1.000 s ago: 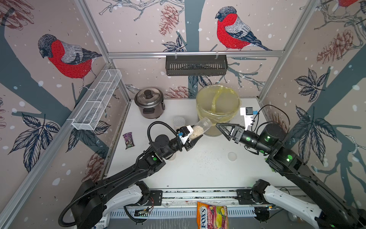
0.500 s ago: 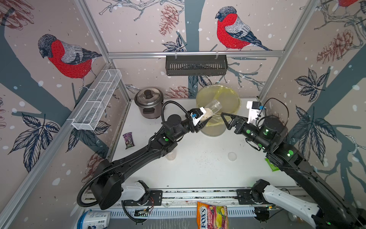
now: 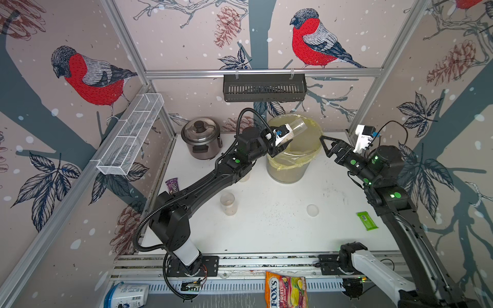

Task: Empty moldy rice from jars
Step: Pour the moldy rice from the jar into the trash bin.

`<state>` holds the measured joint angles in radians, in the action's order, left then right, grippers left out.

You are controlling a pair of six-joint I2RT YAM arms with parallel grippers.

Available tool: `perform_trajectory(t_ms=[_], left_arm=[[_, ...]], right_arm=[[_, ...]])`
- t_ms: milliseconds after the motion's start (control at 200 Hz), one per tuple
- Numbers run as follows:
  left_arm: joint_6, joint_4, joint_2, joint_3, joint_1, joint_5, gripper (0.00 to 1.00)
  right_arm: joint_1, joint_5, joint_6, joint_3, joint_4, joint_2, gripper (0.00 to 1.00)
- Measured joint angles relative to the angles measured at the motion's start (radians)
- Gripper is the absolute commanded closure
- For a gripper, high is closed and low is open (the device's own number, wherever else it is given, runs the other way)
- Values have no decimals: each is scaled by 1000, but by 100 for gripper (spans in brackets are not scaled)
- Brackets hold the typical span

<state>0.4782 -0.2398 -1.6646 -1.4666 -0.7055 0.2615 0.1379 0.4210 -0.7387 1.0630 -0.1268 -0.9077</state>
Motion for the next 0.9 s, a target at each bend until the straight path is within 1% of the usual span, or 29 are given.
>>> perform_trajectory(t_ms=[75, 205, 435, 705, 795, 900], left_arm=[[21, 44, -45, -55, 5, 1, 100], [44, 98, -98, -129, 11, 0, 100], [51, 116, -123, -165, 10, 1, 100], [53, 133, -138, -194, 10, 5, 100], [63, 151, -151, -222, 12, 7, 100], [89, 193, -180, -278, 14, 3, 100]], right_arm=[[-29, 52, 0, 0, 22, -25, 0], [-45, 129, 3, 10, 42, -76, 0], [-46, 204, -26, 37, 120, -199, 0], [13, 205, -79, 104, 185, -323, 1], [27, 193, -99, 104, 187, -336, 0], [30, 151, -98, 106, 184, -327, 0]])
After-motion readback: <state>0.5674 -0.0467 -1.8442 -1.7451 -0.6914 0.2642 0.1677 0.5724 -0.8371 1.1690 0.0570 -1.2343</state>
